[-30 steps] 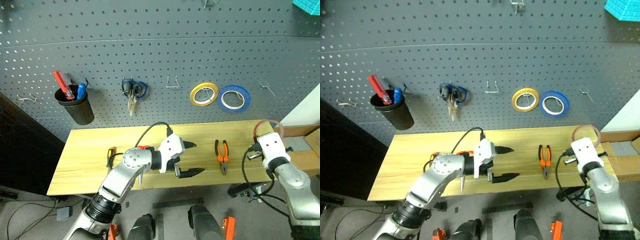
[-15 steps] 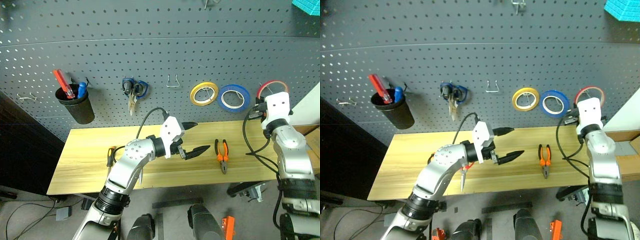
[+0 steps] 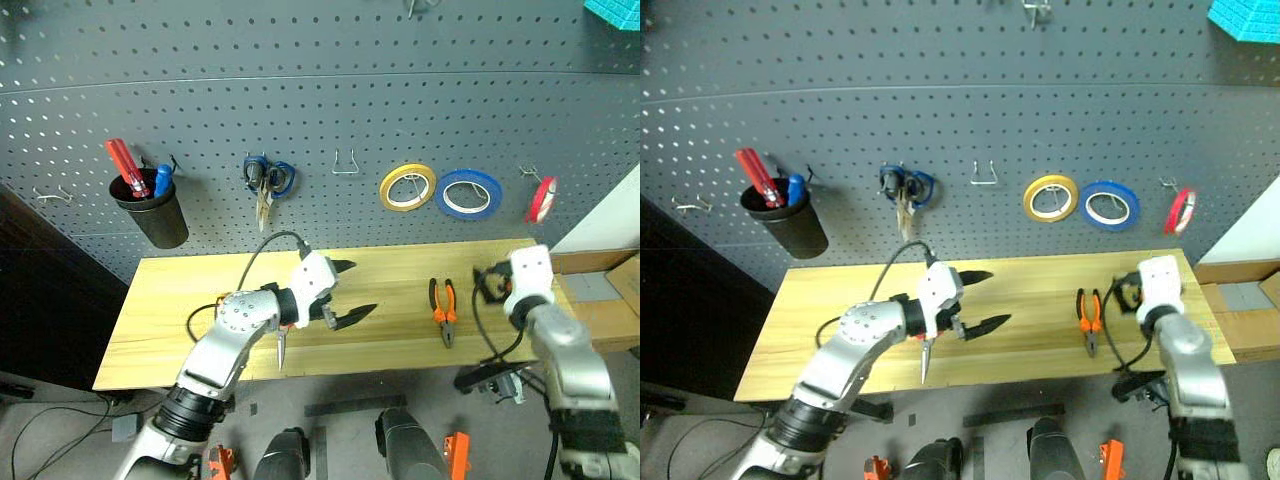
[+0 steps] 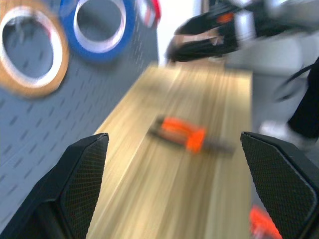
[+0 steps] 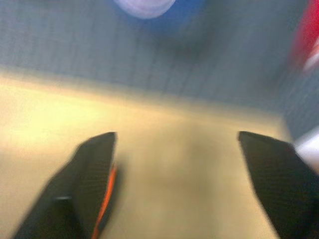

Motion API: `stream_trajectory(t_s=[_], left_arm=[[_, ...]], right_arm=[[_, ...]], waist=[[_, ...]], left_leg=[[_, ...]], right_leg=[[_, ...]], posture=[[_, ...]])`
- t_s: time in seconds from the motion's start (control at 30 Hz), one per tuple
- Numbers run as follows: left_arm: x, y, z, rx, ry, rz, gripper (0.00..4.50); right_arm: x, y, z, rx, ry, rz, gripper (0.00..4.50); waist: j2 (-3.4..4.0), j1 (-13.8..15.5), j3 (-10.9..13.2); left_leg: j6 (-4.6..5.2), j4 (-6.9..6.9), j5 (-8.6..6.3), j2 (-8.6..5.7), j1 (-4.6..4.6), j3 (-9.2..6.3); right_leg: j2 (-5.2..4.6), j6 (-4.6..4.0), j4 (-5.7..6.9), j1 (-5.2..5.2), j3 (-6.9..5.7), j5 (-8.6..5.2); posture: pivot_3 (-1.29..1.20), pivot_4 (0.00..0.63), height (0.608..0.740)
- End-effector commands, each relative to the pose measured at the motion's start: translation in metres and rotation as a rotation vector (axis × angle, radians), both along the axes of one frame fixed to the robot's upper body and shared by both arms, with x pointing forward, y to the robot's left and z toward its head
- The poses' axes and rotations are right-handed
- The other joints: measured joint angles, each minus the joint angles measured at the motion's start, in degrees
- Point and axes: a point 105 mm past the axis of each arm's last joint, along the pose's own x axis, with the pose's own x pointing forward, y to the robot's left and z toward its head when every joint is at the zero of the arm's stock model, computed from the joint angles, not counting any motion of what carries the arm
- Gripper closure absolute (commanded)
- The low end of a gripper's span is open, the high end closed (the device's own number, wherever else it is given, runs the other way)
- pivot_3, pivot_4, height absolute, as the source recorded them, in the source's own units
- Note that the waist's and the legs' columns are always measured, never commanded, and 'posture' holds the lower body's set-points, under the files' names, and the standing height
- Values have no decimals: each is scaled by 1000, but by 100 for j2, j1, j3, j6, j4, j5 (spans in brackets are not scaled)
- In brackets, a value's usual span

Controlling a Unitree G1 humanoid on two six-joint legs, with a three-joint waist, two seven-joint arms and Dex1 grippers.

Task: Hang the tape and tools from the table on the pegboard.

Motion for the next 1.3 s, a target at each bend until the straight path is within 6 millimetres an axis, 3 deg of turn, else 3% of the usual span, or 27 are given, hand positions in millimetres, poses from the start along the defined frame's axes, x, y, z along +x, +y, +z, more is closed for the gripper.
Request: stream_trajectory(t_s=[0.03,0.33,0.67,0.97,1.23,1.3], left_arm=[[2,19,-4,77,-49,-1,0],[8,31,-7,98,-52,18,0],[7,31,-9,99,-46,26,0],[7,31,-11,96,-45,32,0],[7,30,-10,70,-34,41,0],[7,32,-9,48,-26,53,0]], right_arm=[[-2,18,-3,50,83,-41,19],[24,51,-32,109,248,-53,19],[37,49,-53,76,312,-78,19],[38,53,-60,109,352,-73,19],[40,46,-78,169,445,-75,19],[41,45,-79,170,450,-67,389]], waist=[[2,-2,1],[3,11,-1],[4,-4,-2],[4,-11,-7],[0,-47,-27],[-5,-78,-36]], left_leg=[[0,4,1,1,0,2],[9,6,8,2,-13,1],[10,5,7,1,-38,4],[11,12,10,2,-34,5],[11,13,10,2,-29,7],[11,14,10,3,-24,6]], right_leg=[[0,-7,1,0,1,1],[-1,6,-6,-7,-7,19],[-1,-13,-4,-35,-5,33],[1,-2,0,-30,-3,30],[2,-9,0,-25,-3,36],[2,-9,0,-19,-4,36]], posture=[[-246,205,740],[-228,189,740],[-208,181,740],[-206,176,740],[-206,173,740],[-206,173,740]])
